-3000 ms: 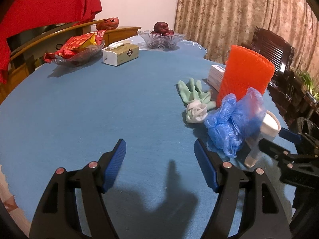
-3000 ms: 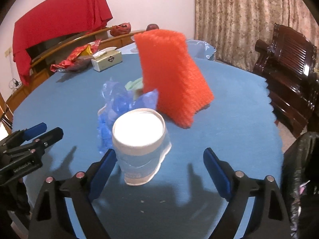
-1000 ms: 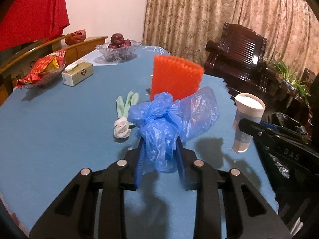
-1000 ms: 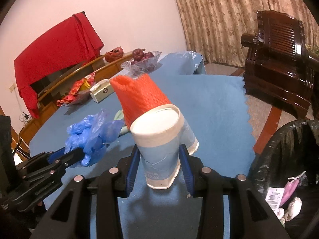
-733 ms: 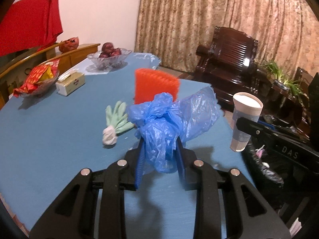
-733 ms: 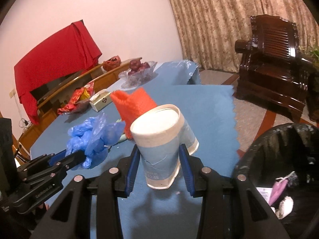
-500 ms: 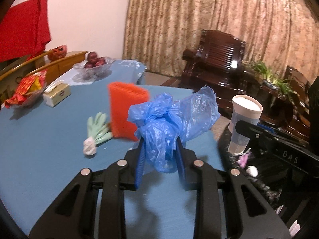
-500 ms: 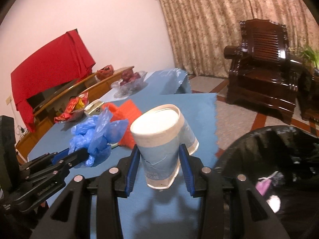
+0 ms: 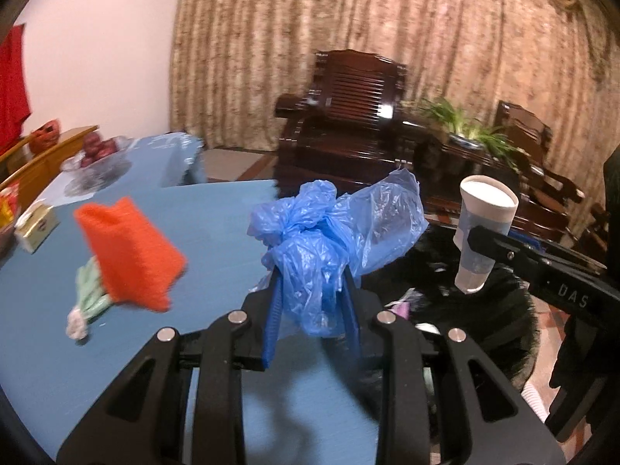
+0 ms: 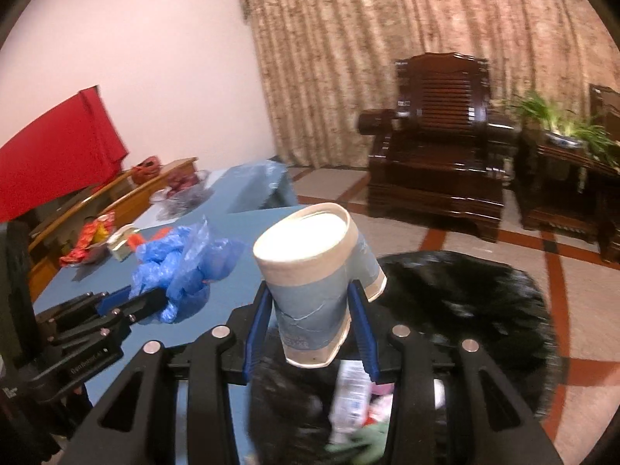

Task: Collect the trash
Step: 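Carry cup and blue bag over the bin and open both tools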

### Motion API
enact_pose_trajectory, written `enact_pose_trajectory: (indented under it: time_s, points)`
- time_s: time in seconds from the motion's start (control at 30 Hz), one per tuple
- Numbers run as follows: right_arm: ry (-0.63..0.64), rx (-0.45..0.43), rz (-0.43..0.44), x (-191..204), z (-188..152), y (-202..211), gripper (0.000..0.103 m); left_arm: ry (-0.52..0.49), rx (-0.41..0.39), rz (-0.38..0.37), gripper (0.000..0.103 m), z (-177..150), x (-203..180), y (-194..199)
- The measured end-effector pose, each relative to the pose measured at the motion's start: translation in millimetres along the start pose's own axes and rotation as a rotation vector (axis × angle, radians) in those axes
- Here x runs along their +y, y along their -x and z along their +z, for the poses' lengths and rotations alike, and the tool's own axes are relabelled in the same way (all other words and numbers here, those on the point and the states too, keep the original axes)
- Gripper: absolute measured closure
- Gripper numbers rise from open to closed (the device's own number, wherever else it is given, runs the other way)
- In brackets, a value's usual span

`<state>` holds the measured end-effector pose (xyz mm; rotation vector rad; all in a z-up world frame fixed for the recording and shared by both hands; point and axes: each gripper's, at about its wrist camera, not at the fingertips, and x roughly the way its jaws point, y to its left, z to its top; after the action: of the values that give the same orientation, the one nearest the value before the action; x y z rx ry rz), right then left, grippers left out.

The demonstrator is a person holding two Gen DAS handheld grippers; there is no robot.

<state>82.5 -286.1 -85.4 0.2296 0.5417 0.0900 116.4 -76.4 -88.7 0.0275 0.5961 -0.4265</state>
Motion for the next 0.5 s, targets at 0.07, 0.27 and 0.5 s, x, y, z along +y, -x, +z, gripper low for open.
enact_pose_trajectory:
  time_s: [0.07,0.27,0.5]
  points:
    - [-0.016,-0.001,-0.034,-16,-2,4,0.063,-0.011,0.007,-0.029,0.076,3,-13,-9]
    - [-0.060,0.004,-0.108,-56,-8,10,0.062,-0.039,0.024,-0.098,0.076,9,-51,-36]
    - [-0.077,0.017,-0.174,-79,-14,10,0.045,-0.055,0.051,-0.178,0.054,13,-74,-58]
